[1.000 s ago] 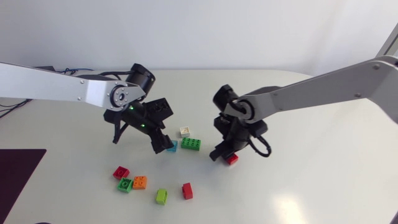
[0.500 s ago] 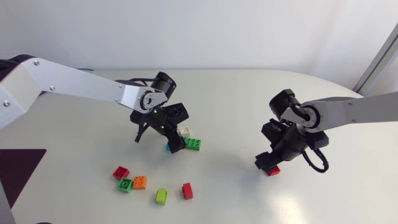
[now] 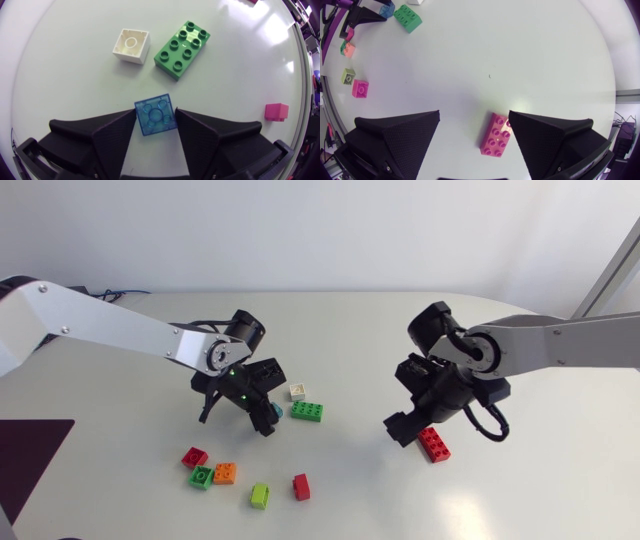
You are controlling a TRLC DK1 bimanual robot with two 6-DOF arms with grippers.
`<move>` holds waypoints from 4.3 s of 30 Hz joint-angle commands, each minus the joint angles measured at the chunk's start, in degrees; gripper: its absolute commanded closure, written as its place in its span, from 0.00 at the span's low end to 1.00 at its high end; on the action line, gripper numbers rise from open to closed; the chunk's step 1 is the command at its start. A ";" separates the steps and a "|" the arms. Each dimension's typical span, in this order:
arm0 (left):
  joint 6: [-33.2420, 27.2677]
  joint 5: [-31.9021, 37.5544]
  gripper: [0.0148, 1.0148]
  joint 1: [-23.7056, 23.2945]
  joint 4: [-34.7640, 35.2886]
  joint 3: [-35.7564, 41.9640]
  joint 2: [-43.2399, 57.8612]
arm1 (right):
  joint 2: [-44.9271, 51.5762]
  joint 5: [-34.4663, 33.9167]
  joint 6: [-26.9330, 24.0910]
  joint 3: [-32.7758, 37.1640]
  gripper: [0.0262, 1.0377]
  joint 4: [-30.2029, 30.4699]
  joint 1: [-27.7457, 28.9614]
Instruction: Sort duplo bricks by size, large to the right and small to the left
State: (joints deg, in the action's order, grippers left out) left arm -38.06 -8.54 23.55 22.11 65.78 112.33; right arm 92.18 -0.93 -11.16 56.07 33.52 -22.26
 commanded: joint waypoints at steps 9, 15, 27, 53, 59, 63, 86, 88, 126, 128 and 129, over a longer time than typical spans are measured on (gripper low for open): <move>-5.18 -1.31 0.73 -4.21 0.22 -15.59 -13.98 | 12.32 3.39 -2.47 11.16 0.04 -3.55 -9.73; -8.69 -1.75 0.73 -7.73 2.76 -23.59 -24.44 | 19.79 5.50 -5.45 20.83 0.04 -3.37 -11.31; -15.02 -6.58 0.04 -8.87 16.83 -28.69 -30.77 | 32.89 11.74 -10.99 36.39 0.04 2.96 -13.42; 1.85 -9.13 0.03 -0.17 -0.58 4.18 -3.35 | 9.95 7.26 -11.78 5.80 0.67 -3.72 -8.94; 1.06 -8.78 0.03 -3.07 -1.01 2.51 -3.17 | 17.42 5.85 -7.39 16.70 0.07 -1.44 -13.33; -0.61 -8.87 0.03 -6.41 -2.33 -0.21 -4.58 | 23.83 5.06 -4.84 23.55 0.07 -0.38 -16.06; -0.78 -11.68 0.03 -4.83 -4.00 1.99 -0.89 | 15.75 5.15 -4.49 13.10 0.74 -0.12 -9.38; 0.01 -11.68 0.03 -3.69 -4.00 3.57 -0.45 | 12.67 5.15 -5.10 9.32 0.75 -0.56 -7.71; -10.01 -11.24 0.79 -0.61 6.10 14.47 11.94 | -15.19 10.07 -9.50 -17.05 0.04 2.43 0.99; -11.51 -11.42 0.80 -0.61 7.16 10.86 8.52 | -14.40 10.16 -9.76 -16.44 0.04 2.17 0.90; -12.12 -11.42 0.80 -0.79 7.16 8.14 6.14 | -14.13 10.16 -9.85 -16.26 0.05 1.99 0.82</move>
State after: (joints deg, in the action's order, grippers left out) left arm -47.33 -19.55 22.46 26.94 79.13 121.78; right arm 76.53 8.99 -20.60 38.76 35.38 -21.02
